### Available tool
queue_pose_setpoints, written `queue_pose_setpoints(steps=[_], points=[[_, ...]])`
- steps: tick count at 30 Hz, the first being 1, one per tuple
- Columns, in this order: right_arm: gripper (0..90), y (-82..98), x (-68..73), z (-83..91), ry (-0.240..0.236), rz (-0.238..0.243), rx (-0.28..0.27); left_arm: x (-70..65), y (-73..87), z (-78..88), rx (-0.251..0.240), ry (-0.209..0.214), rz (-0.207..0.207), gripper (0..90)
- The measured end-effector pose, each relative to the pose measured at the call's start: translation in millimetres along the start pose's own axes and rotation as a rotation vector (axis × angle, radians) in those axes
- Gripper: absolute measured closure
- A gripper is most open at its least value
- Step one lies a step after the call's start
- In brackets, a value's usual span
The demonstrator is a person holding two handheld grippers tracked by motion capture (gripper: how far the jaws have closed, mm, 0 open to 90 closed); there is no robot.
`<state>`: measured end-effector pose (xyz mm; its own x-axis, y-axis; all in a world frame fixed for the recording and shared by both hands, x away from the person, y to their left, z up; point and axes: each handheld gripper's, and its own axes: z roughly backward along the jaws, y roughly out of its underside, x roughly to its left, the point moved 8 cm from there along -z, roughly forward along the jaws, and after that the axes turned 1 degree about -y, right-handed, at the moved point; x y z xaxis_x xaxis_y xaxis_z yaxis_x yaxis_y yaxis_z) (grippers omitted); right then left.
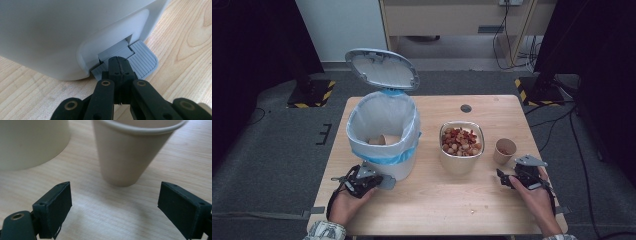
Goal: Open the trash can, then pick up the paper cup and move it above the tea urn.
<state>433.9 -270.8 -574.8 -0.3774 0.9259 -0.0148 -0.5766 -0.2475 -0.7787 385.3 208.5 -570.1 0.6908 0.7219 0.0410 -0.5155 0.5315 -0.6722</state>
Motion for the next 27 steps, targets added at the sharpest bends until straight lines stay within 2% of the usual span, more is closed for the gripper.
queue_pose_setpoints(steps=[4, 5, 6, 11, 17, 20, 27], points=[[11.1, -11.0, -7.9, 2.3, 0.030, -0.037, -0.055, 0.0, 0.0, 0.0, -0.002, 0.002, 0.003, 89.9], [11.1, -11.0, -7.9, 2.3, 0.030, -0.037, -0.055, 0.0, 0.0, 0.0, -0.002, 0.002, 0.003, 89.8], [10.6, -15.2, -8.4, 1.3, 0.025, -0.063, -0.069, 0.0, 0.1, 0.0, -0.002, 0.001, 0.006, 89.9], [9.0, -20.3, -5.5, -4.0, 0.028, -0.059, -0.073, 0.1, 0.1, 0.0, -0.003, 0.002, 0.005, 89.9], [7.8, -32.6, -1.9, -8.5, 0.029, -0.069, -0.105, 0.0, 0.0, -0.1, -0.002, 0.002, 0.001, 89.9], [8.2, -37.0, -3.2, -14.2, 0.030, -0.094, -0.112, 0.1, 0.0, -0.1, -0.003, 0.003, 0.001, 89.9], [12.6, -41.2, -7.4, -21.3, 0.030, -0.107, -0.142, 0.2, -0.1, -0.2, -0.003, 0.004, 0.000, 89.8]])
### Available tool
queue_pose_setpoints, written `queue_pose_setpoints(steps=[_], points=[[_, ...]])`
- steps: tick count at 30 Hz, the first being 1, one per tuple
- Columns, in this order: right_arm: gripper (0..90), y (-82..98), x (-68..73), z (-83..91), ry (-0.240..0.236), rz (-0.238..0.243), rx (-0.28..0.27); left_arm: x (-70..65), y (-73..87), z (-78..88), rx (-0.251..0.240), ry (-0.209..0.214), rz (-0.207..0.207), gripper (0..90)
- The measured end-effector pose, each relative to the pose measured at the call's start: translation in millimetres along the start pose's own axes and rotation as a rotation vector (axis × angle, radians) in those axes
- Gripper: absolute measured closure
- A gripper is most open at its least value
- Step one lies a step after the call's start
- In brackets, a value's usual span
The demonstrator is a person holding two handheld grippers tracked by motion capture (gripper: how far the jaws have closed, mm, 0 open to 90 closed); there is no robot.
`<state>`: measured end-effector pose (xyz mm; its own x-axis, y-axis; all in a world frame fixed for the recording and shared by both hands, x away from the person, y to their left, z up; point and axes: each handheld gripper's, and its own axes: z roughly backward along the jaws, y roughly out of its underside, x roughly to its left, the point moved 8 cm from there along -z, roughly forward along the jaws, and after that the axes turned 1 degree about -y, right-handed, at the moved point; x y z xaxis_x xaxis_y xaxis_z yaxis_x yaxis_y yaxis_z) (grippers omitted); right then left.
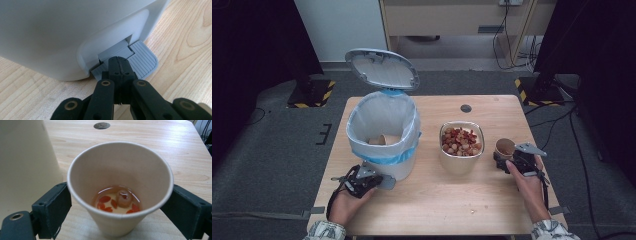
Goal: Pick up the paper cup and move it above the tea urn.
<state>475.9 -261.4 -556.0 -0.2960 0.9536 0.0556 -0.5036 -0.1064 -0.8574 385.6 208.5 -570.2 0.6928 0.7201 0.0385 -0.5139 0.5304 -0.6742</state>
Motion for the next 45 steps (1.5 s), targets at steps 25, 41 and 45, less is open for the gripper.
queue_pose_setpoints(steps=[25, 41, 45], points=[[26.6, -4.4, -1.2, -11.0, -0.024, 0.029, -0.068, 0.0, -0.1, -0.1, 0.000, -0.001, 0.000, 89.9], [28.1, -34.5, 1.8, 8.7, -0.065, 0.129, -0.077, -0.1, -0.1, -0.1, 0.001, -0.002, 0.001, 89.9], [28.3, -47.5, -1.9, 12.4, -0.060, 0.156, -0.082, 0.1, -0.1, -0.1, 0.000, -0.002, 0.002, 89.8]])
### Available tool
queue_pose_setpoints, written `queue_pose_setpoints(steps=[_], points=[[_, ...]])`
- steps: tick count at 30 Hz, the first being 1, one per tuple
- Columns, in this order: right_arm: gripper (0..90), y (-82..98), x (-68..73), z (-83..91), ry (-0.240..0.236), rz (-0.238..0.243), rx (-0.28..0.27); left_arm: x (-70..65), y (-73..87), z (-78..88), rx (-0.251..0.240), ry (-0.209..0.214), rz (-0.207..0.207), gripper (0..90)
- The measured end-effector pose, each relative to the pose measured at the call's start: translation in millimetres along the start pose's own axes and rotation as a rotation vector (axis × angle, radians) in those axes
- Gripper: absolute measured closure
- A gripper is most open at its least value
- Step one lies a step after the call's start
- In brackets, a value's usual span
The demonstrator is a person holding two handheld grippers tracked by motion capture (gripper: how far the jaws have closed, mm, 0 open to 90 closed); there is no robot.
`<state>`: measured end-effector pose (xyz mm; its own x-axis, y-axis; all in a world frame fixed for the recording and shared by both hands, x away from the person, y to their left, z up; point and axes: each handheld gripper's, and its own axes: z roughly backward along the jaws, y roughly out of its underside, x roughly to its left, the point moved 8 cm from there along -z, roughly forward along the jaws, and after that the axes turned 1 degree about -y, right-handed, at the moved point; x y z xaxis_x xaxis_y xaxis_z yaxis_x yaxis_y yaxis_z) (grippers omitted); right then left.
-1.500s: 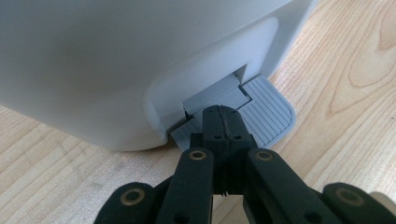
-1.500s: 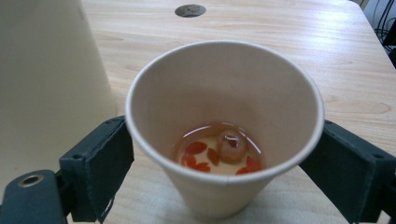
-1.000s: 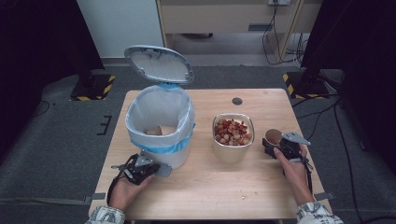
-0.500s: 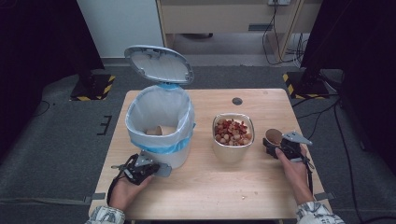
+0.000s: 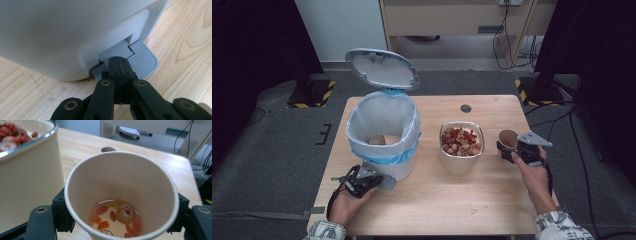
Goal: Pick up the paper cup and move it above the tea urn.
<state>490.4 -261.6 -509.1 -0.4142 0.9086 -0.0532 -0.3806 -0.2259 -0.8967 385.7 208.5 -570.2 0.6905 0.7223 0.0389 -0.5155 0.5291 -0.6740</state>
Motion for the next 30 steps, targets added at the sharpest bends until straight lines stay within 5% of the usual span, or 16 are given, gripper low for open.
queue_pose_setpoints(steps=[16, 30], points=[[29.5, -62.3, -30.9, 6.8, 0.005, 0.048, -0.040, 0.1, -0.1, -0.2, -0.001, 0.001, 0.003, 89.9], [29.5, -99.7, -34.9, 11.0, 0.000, 0.084, -0.058, 0.4, -0.4, -0.5, -0.002, 0.004, 0.006, 89.9]])
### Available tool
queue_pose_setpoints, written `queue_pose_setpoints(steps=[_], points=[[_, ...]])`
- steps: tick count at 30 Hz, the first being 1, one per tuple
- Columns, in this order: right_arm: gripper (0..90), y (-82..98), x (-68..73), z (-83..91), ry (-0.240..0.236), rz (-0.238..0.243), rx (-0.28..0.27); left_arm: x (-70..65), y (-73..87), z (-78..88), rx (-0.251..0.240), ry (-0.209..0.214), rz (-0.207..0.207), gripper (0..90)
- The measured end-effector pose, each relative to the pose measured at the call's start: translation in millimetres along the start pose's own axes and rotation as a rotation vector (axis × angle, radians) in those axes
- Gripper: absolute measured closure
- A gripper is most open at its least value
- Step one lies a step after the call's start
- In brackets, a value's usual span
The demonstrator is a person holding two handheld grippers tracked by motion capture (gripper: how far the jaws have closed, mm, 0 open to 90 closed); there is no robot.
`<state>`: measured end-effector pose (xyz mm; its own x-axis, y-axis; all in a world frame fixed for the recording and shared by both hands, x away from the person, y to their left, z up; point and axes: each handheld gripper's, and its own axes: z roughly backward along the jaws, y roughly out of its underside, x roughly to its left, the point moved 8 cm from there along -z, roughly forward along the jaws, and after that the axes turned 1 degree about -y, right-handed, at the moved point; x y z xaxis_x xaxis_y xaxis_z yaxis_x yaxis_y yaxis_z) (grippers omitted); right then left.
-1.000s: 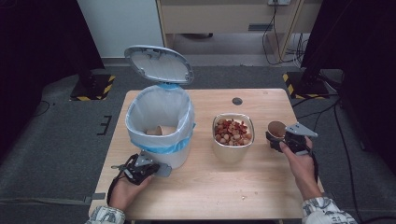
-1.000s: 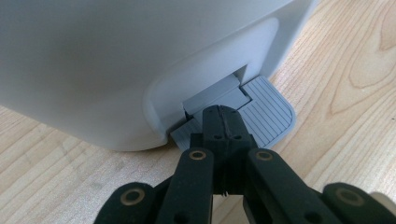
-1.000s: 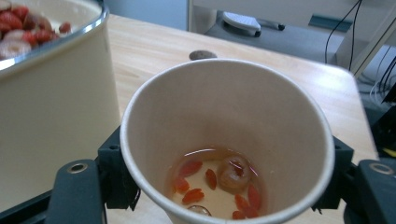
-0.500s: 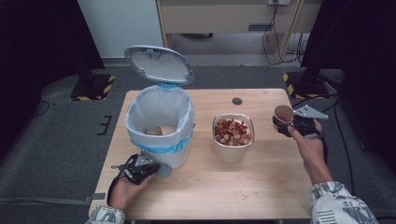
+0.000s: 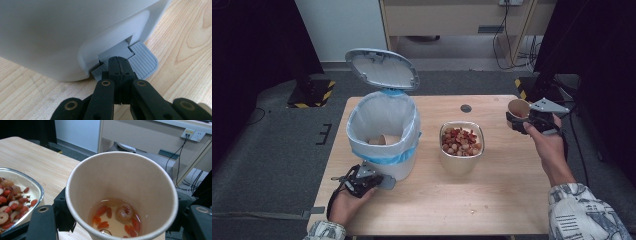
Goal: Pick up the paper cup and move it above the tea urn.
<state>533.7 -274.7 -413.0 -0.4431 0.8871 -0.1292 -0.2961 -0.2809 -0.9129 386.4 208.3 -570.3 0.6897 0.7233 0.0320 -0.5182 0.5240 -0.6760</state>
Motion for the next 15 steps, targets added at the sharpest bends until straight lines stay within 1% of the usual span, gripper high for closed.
queue_pose_setpoints(steps=[9, 13, 15], points=[[29.4, -14.7, -4.4, -3.2, 0.004, 0.033, 0.008, 0.0, 0.0, 0.0, 0.000, 0.000, -0.001, 89.9], [29.4, -17.7, -4.2, -4.5, 0.002, 0.033, 0.006, 0.0, 0.0, -0.1, -0.001, 0.000, 0.000, 89.9], [29.4, -17.7, -4.0, -5.5, 0.002, 0.037, 0.014, -0.1, 0.0, -0.1, -0.001, 0.000, 0.000, 89.9]])
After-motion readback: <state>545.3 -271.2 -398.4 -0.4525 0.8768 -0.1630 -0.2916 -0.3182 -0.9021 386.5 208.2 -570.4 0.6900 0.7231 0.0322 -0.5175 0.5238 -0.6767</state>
